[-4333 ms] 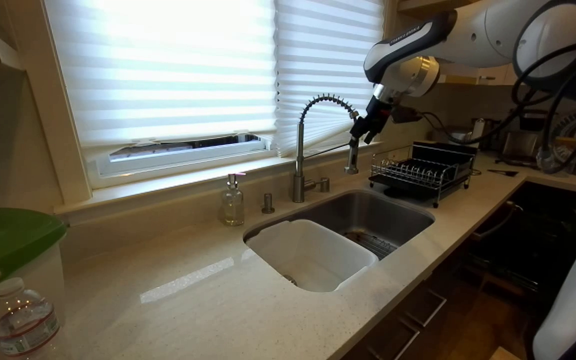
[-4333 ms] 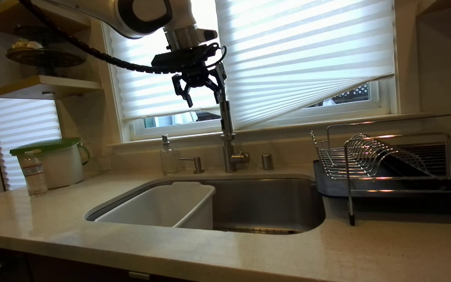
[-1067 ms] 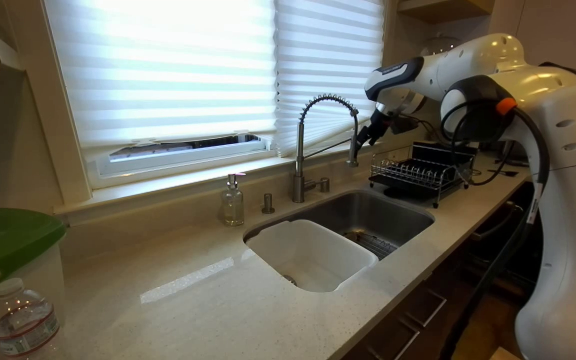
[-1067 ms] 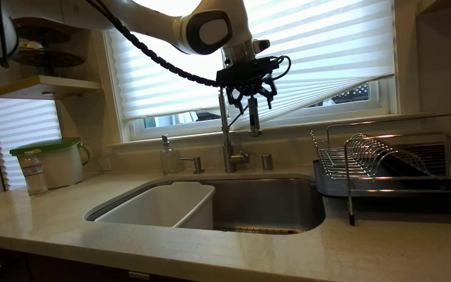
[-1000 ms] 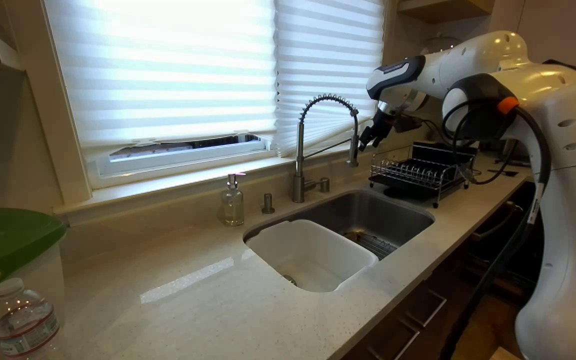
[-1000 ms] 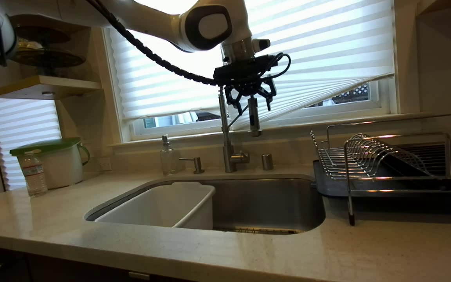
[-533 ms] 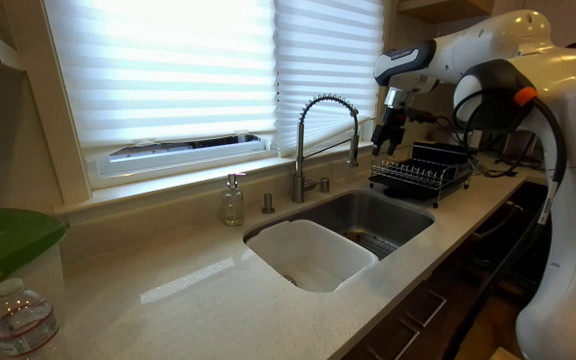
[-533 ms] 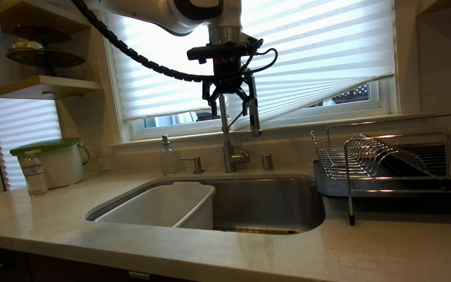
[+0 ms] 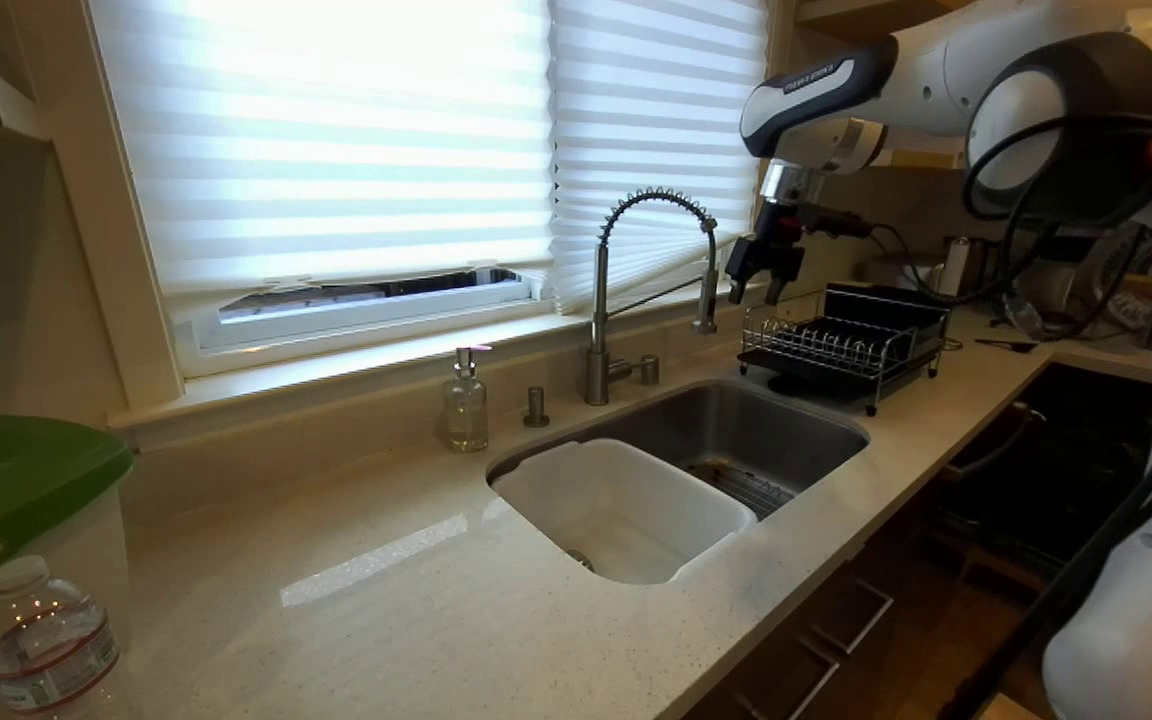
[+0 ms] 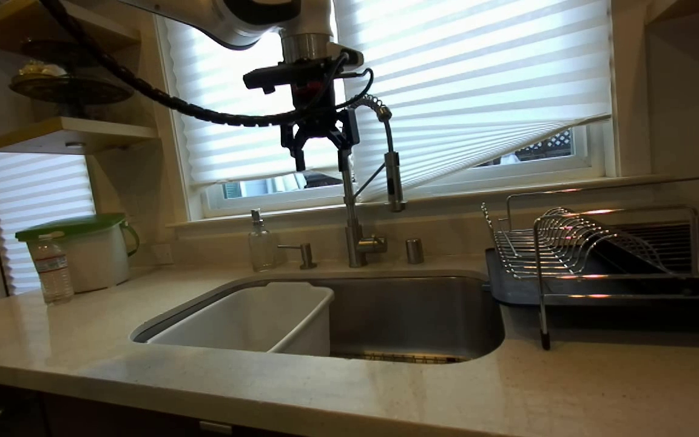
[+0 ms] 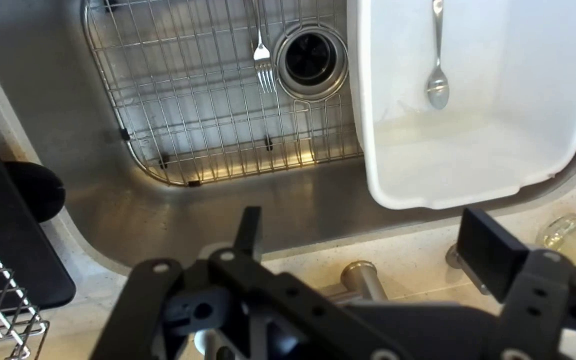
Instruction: Push the tap to the right
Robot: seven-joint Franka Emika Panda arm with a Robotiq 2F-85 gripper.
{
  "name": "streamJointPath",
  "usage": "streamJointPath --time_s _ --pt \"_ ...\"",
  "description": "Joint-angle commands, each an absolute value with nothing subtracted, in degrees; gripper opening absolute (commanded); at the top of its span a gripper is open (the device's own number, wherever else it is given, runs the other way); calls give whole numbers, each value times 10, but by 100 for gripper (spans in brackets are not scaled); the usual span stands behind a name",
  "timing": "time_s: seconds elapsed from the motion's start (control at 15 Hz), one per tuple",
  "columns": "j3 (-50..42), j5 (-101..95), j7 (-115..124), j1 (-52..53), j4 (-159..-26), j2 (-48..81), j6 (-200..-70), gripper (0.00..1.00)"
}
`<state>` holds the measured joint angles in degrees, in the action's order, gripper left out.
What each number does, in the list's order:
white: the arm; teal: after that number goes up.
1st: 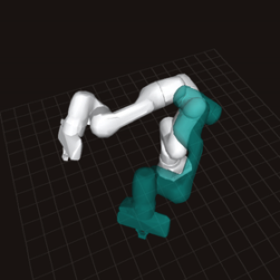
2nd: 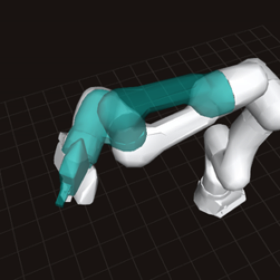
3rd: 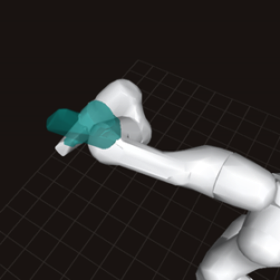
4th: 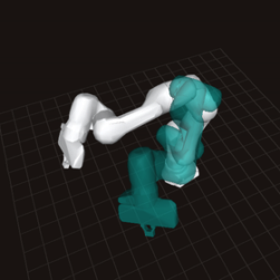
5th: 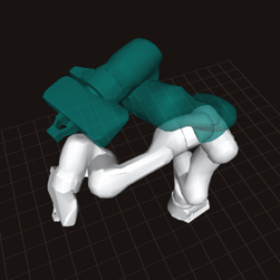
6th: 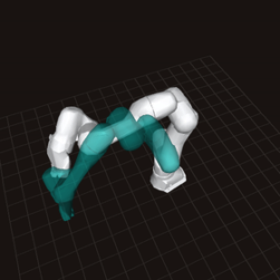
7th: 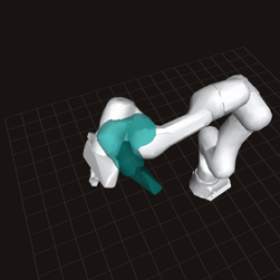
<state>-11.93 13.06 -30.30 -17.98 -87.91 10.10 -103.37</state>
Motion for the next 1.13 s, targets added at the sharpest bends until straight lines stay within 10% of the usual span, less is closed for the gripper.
streamJointPath --time_s 0.0,1.07 --pt "-116 114 -253 -160 -1017 12 -1124 100" --pt "-105 43 -137 -96 -1412 -173 -1403 100"
